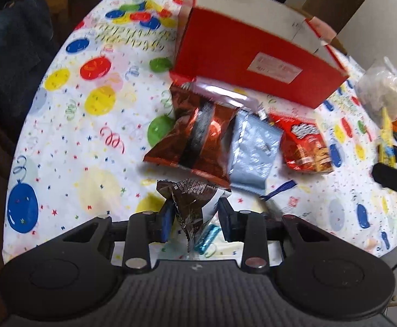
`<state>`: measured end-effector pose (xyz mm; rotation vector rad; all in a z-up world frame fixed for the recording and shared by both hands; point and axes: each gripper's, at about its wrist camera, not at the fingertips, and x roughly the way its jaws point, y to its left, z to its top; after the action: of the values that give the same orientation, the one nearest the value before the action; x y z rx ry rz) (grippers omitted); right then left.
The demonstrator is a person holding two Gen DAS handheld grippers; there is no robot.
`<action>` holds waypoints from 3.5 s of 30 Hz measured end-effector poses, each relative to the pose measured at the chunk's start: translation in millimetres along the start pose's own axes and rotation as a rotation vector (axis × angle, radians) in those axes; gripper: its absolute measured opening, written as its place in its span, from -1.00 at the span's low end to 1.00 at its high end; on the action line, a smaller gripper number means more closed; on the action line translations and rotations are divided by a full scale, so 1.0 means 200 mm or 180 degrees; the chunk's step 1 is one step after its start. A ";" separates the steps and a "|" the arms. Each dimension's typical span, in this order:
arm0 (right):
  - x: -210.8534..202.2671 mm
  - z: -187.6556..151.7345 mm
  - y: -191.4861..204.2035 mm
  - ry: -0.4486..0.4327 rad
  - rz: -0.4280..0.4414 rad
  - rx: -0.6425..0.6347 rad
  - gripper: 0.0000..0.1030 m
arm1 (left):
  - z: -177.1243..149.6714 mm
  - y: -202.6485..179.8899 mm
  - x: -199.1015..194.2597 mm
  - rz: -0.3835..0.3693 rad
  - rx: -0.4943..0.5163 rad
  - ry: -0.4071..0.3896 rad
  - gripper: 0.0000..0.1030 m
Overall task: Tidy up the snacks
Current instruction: 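Carry the chocolate wrapper and yellow pouch into the red box with both grippers, then open both grippers to drop the snacks and lift out of the box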
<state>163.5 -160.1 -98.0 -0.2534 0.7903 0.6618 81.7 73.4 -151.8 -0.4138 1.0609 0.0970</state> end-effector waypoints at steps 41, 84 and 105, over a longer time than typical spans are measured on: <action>0.45 0.73 -0.38 -0.0154 0.0228 -0.0188 0.33 | 1.03 -0.39 0.02 0.0237 0.0449 -0.0540 -0.35; 1.16 0.81 -0.30 0.0868 0.0480 -0.0833 0.35 | 1.26 -0.38 0.60 0.0878 0.0465 0.0178 -0.32; 0.84 0.83 -0.41 0.0437 0.0616 -0.0400 0.56 | 1.14 -0.36 0.31 0.0623 0.0261 -0.0198 0.12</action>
<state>397.5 -72.9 -109.3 -0.3422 0.9132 0.8851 320.4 85.0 -89.9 -0.2308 1.0386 0.2384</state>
